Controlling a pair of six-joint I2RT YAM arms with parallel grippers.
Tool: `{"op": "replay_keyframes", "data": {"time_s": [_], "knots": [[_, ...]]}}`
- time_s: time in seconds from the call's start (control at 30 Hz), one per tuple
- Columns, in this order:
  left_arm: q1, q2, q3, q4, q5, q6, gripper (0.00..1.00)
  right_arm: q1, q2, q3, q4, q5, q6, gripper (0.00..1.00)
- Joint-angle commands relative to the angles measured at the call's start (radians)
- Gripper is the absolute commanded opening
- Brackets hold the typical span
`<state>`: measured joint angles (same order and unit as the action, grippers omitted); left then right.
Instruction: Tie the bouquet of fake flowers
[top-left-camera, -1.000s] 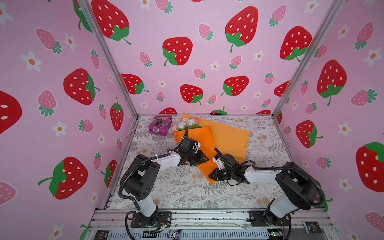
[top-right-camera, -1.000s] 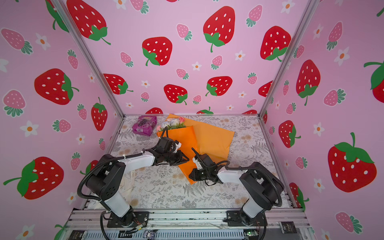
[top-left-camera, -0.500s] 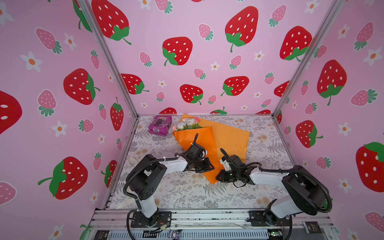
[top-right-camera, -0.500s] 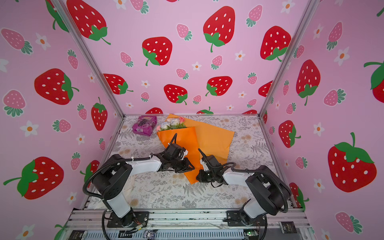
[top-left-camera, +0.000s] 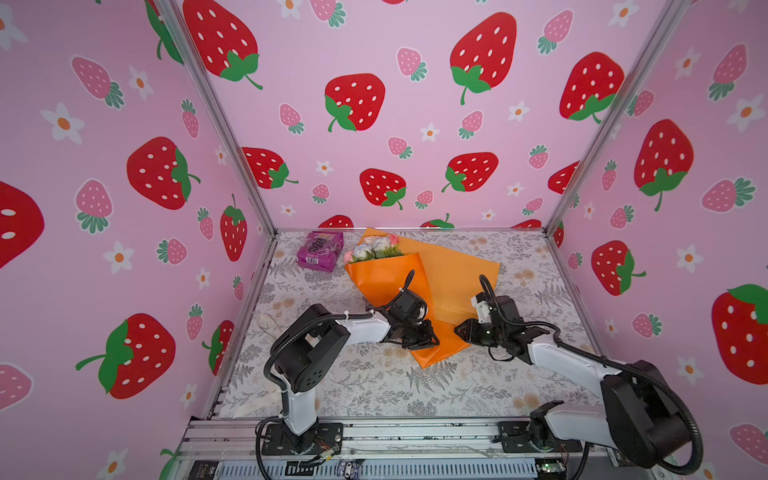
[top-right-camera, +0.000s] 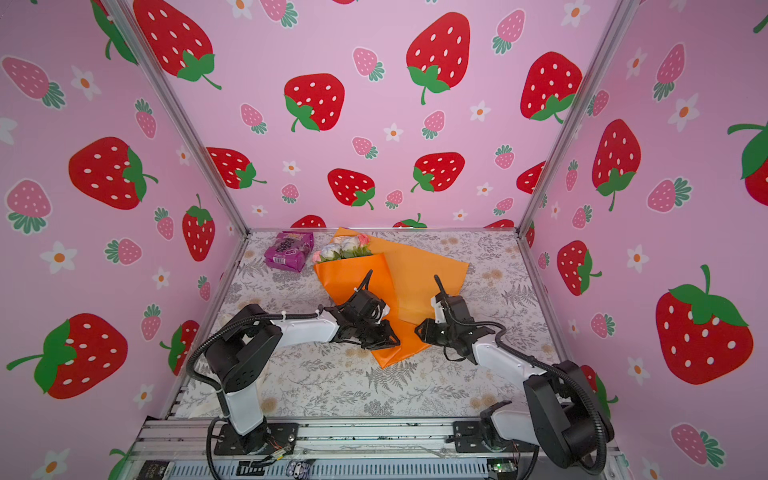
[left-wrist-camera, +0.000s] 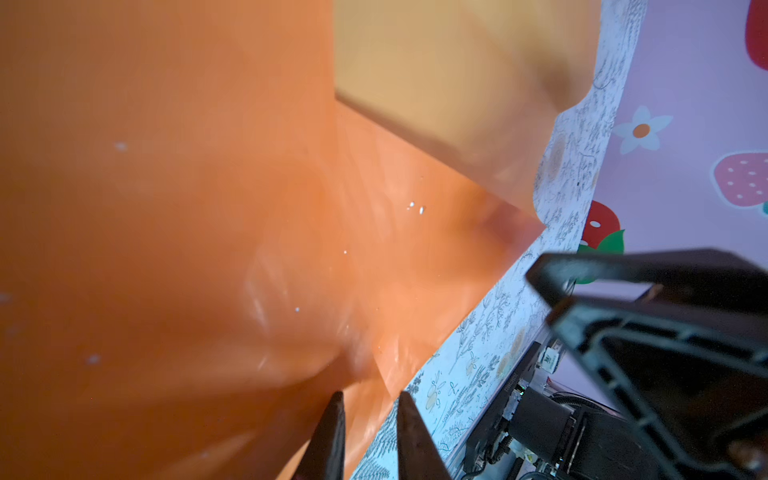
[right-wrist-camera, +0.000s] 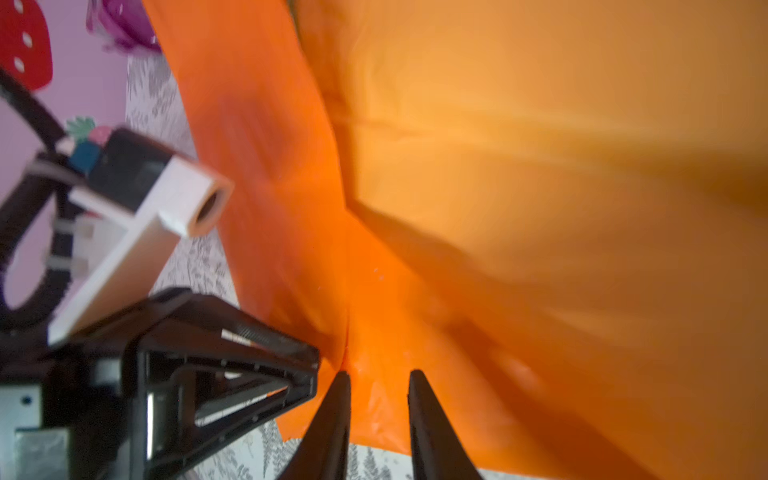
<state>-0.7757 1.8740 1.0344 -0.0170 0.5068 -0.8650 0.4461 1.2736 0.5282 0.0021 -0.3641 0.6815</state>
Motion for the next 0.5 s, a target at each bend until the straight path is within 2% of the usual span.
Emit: {"op": "replay_keyframes", "data": {"time_s": [0.0, 0.1, 0.27, 0.4, 0.47], "knots": [[-0.010, 0.019, 0.076, -0.061, -0.035, 0.022, 0.24, -0.135, -0.008, 0.012, -0.077, -0.011, -0.100, 0.33], [-0.010, 0.053, 0.101, -0.081, -0.032, 0.024, 0.24, -0.269, 0.018, 0.018, -0.073, -0.057, -0.140, 0.40], [-0.016, 0.062, 0.096, -0.083, -0.017, 0.008, 0.20, -0.424, 0.082, 0.049, -0.059, -0.129, -0.184, 0.47], [-0.028, 0.063, 0.088, -0.077, 0.026, 0.009, 0.19, -0.456, 0.137, 0.073, -0.032, -0.202, -0.206, 0.48], [-0.040, 0.072, 0.092, -0.084, 0.035, 0.012, 0.16, -0.457, 0.157, 0.074, -0.002, -0.247, -0.220, 0.45]]}}
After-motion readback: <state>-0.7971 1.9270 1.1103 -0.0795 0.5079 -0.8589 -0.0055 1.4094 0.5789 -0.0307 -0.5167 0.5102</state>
